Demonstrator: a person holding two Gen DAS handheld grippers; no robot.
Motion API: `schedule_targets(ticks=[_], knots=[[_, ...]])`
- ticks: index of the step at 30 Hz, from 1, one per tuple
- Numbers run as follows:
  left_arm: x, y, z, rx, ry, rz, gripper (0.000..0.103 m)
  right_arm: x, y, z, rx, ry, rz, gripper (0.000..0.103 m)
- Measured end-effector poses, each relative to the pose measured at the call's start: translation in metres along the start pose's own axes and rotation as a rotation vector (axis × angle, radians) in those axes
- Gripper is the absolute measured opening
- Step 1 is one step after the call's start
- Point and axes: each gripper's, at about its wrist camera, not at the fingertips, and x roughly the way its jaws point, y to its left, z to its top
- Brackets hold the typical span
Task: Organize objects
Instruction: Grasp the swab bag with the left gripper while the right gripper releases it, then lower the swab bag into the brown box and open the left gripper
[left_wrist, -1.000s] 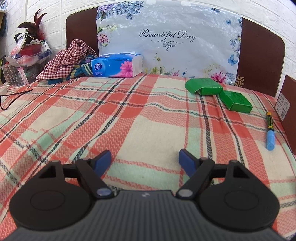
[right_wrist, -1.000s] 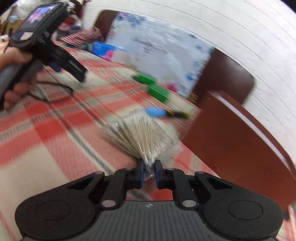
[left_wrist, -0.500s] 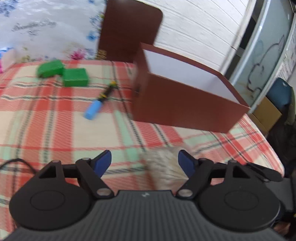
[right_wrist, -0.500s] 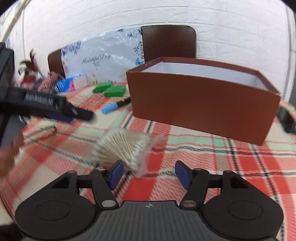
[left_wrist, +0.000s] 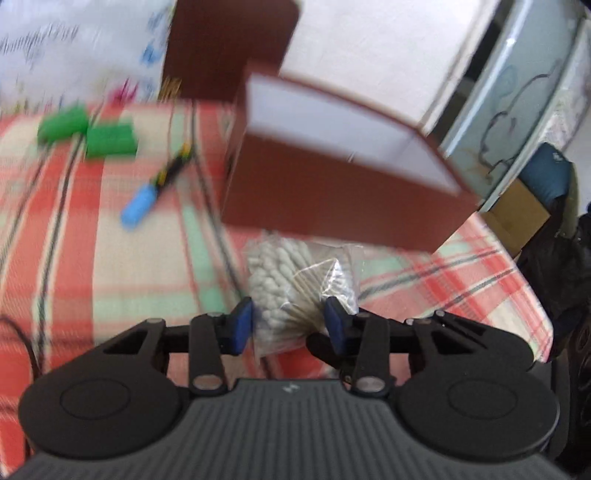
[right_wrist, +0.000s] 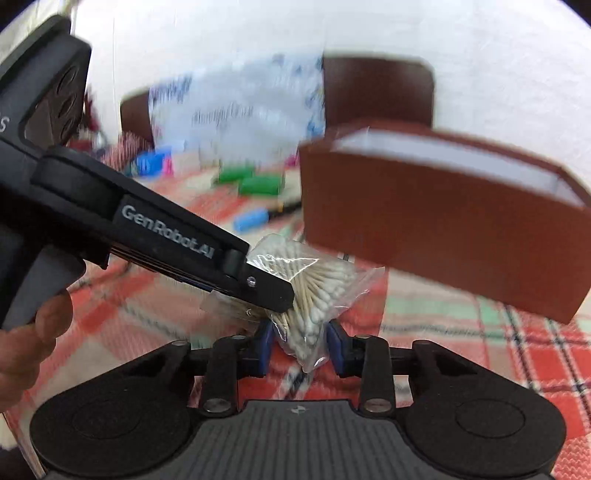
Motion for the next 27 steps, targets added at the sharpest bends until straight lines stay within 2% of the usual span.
schedule_targets(ticks=[4, 8, 14, 17, 18, 19, 20, 22, 24, 27], knots=[[-0.016, -0.021, 0.033, 0.091, -0.113, -0.009, 0.044, -0.019, 0.006, 0.015, -0.061, -0.175, -0.085, 0.034], [-0.005, -0.032, 0.072, 0.131, -0.166, -0.017, 0.044, -0.017, -0.012, 0.046, -0.024, -0.270, -0.129, 0.034], [0.035, -0.038, 0.113, 0.161, -0.189, 0.028, 0.044, 0.021, -0.045, 0.081, 0.029, -0.281, -0.164, 0.034], [0.068, -0.036, 0.126, 0.189, -0.185, 0.145, 0.051, 0.056, -0.058, 0.095, 0.053, -0.250, -0.167, 0.038], [0.080, -0.033, 0.129, 0.190, -0.161, 0.196, 0.051, 0.073, -0.059, 0.099, 0.040, -0.229, -0.179, 0.050], [0.088, -0.030, 0.130, 0.181, -0.132, 0.221, 0.048, 0.088, -0.059, 0.101, 0.019, -0.213, -0.205, 0.057], [0.090, -0.027, 0.129, 0.161, -0.117, 0.210, 0.049, 0.098, -0.057, 0.101, -0.005, -0.205, -0.238, 0.057], [0.083, -0.028, 0.120, 0.157, -0.143, 0.185, 0.051, 0.095, -0.059, 0.098, -0.005, -0.225, -0.236, 0.057], [0.074, -0.032, 0.111, 0.179, -0.166, 0.187, 0.059, 0.083, -0.056, 0.090, -0.012, -0.263, -0.240, 0.058], [0.059, -0.040, 0.097, 0.172, -0.182, 0.168, 0.058, 0.064, -0.052, 0.077, -0.001, -0.300, -0.261, 0.059]])
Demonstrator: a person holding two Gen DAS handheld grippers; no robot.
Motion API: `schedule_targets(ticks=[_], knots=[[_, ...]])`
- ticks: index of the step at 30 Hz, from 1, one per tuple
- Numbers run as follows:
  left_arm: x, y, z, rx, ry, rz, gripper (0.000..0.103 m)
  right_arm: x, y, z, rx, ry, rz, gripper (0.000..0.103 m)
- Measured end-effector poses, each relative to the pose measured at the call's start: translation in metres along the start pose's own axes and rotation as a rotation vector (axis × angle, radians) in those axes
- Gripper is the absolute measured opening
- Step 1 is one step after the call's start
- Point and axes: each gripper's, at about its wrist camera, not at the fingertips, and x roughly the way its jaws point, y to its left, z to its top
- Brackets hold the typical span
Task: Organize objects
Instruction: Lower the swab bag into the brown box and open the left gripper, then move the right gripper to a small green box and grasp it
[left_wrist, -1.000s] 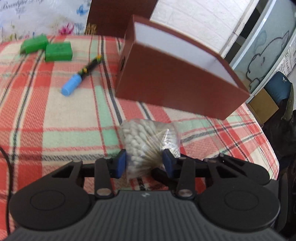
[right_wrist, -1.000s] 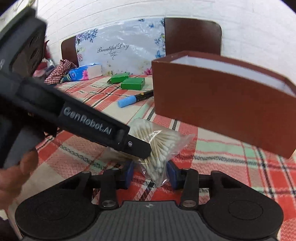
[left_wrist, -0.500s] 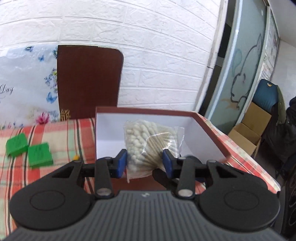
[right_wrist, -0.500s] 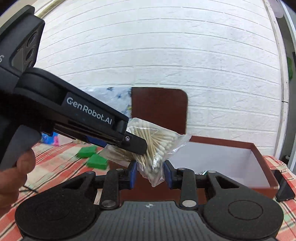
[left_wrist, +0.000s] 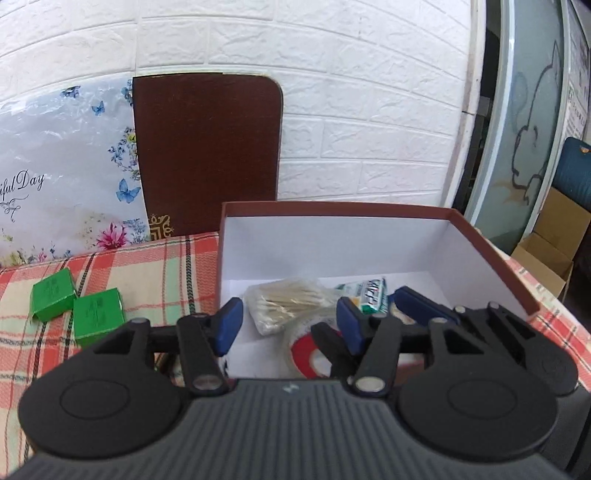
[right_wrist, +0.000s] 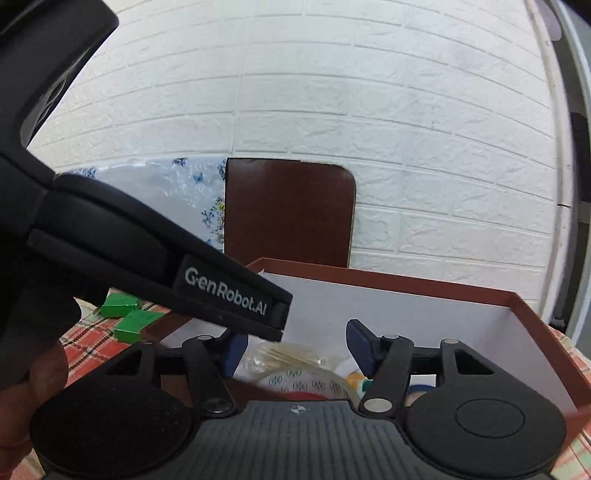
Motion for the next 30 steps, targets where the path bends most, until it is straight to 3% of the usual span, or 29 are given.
schedule_targets(ticks=[7, 10, 15, 19, 24, 30], knots=[[-0.053, -0.002, -0.028, -0.018, -0.050, 0.019, 0.058, -0.057, 0.011, -0.010, 0.014, -0.034, 0.014, 0.059], [-0.063, 0.010, -0.048, -0.048, -0.022, 0.063, 0.058, -0.067, 0.023, -0.020, 0.020, 0.023, 0.082, 0.059], [-0.058, 0.045, -0.084, -0.130, 0.112, 0.174, 0.058, -0.060, 0.048, -0.038, -0.002, 0.178, 0.179, 0.058], [-0.055, 0.072, -0.105, -0.173, 0.191, 0.276, 0.058, -0.054, 0.069, -0.048, -0.062, 0.261, 0.209, 0.055], [-0.054, 0.103, -0.119, -0.229, 0.206, 0.350, 0.058, -0.049, 0.080, -0.048, -0.102, 0.306, 0.217, 0.055], [-0.052, 0.135, -0.120, -0.227, 0.172, 0.430, 0.059, -0.046, 0.093, -0.048, -0.139, 0.349, 0.246, 0.055]])
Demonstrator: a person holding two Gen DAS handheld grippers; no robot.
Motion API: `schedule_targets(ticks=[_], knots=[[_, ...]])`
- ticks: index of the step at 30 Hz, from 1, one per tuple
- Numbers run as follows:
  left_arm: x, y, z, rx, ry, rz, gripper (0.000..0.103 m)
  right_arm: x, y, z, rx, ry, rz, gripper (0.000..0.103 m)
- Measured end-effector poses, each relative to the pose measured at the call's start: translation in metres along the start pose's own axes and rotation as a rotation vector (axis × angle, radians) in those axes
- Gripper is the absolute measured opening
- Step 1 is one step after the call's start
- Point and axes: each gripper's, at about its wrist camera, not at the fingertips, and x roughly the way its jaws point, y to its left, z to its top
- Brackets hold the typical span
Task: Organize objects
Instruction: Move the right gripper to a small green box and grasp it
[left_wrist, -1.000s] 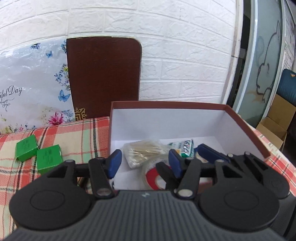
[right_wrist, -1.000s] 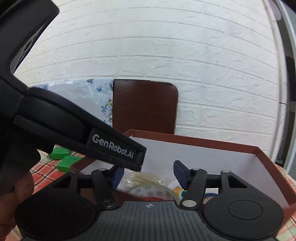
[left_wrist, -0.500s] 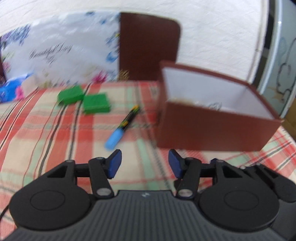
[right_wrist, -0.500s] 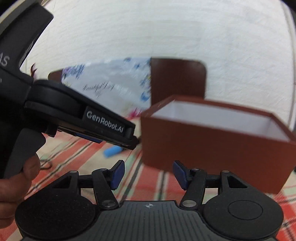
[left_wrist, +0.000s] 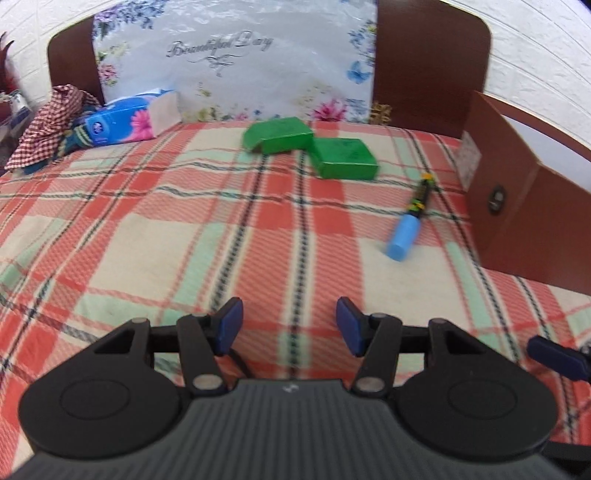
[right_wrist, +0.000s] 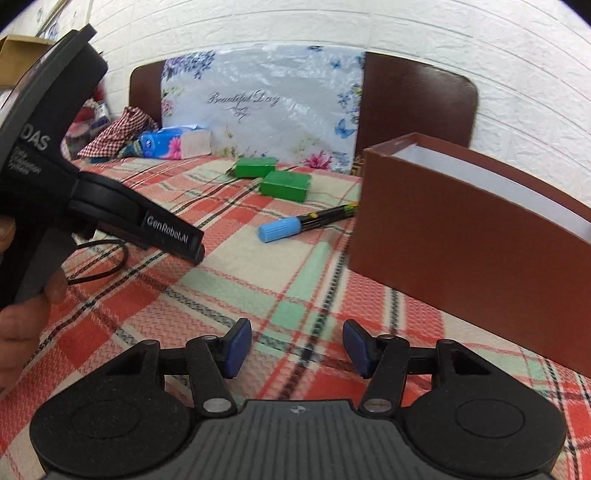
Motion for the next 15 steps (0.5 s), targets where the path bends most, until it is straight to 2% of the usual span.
schedule_targets(ticks=[2, 5, 6, 8, 12, 15], knots=[[0.006, 0.011, 0.004, -0.001, -0.019, 0.034, 0.062, 0.004, 0.006, 0.004, -0.011, 0.006, 0.014, 0.055], [0.019, 0.030, 0.010, 0.010, -0.048, 0.092, 0.073, 0.016, 0.016, 0.012, -0.030, 0.008, 0.027, 0.055], [0.024, 0.038, 0.012, 0.005, -0.057, 0.104, 0.079, 0.019, 0.019, 0.015, -0.038, 0.006, 0.032, 0.055], [0.033, 0.060, 0.014, -0.041, -0.074, 0.105, 0.084, 0.026, 0.026, 0.022, -0.053, -0.004, 0.039, 0.055], [0.044, 0.101, 0.023, -0.174, -0.107, 0.168, 0.084, 0.043, 0.037, 0.042, -0.068, -0.041, 0.035, 0.054], [0.046, 0.124, 0.025, -0.278, -0.143, 0.173, 0.083, 0.060, 0.042, 0.064, -0.065, -0.083, 0.013, 0.054]])
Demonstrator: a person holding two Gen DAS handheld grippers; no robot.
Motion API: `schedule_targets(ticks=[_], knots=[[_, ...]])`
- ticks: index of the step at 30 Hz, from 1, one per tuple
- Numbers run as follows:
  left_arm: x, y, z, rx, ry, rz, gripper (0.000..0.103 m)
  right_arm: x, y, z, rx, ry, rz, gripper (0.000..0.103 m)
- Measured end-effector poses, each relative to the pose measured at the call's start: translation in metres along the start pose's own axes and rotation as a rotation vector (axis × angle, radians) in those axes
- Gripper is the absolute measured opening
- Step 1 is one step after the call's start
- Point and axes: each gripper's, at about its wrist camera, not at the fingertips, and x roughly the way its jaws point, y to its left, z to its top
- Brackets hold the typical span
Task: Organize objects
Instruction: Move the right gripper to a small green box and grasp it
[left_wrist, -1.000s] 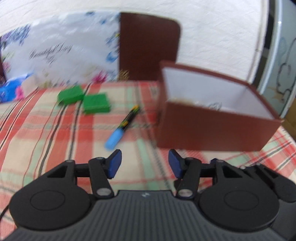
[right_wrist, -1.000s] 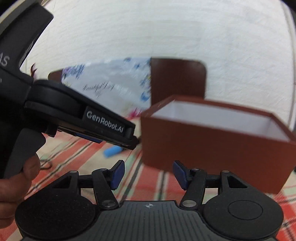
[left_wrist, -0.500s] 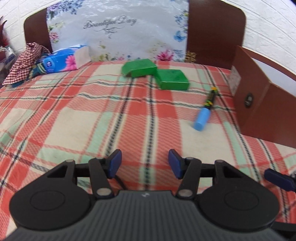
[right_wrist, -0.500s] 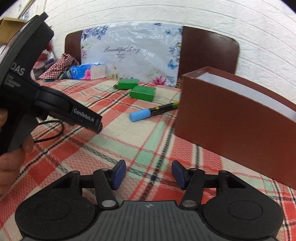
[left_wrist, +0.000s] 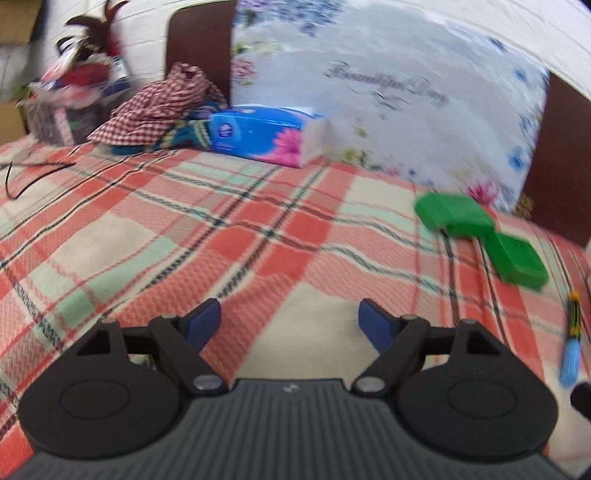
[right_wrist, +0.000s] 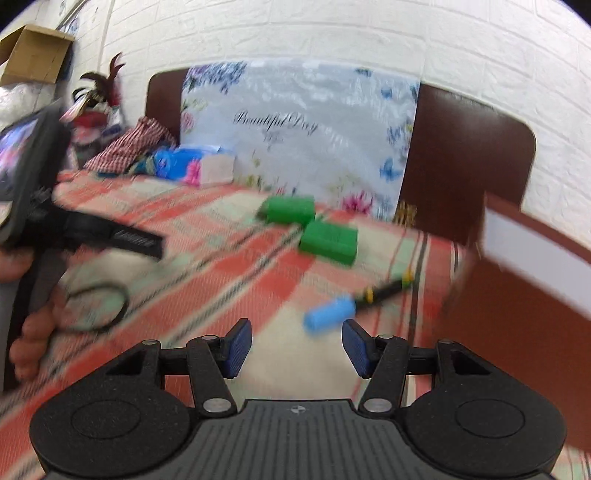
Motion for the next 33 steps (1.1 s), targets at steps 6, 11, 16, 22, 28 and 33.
schedule_targets(ticks=[6, 11, 16, 22, 28, 33], knots=[[-0.001, -0.001, -0.002, -0.001, -0.037, -0.029, 0.083, 0.057, 0.010, 0.057, -0.034, -0.062, -0.014, 0.058], [-0.002, 0.001, -0.004, -0.027, -0.052, -0.059, 0.083, 0.129, 0.031, 0.098, -0.064, -0.052, -0.030, 0.082], [-0.003, 0.000, -0.005, -0.023, -0.072, -0.080, 0.083, 0.185, 0.057, 0.108, -0.183, 0.001, -0.081, 0.085], [-0.004, -0.002, -0.005, -0.018, -0.097, -0.082, 0.083, 0.209, 0.028, 0.103, -0.036, 0.080, -0.057, 0.071], [-0.003, 0.000, -0.004, -0.037, -0.102, -0.066, 0.083, 0.188, 0.048, 0.098, -0.084, 0.095, 0.035, 0.059], [0.001, 0.005, -0.003, -0.068, -0.082, -0.053, 0.083, 0.140, 0.063, 0.067, -0.222, 0.058, 0.071, 0.060]])
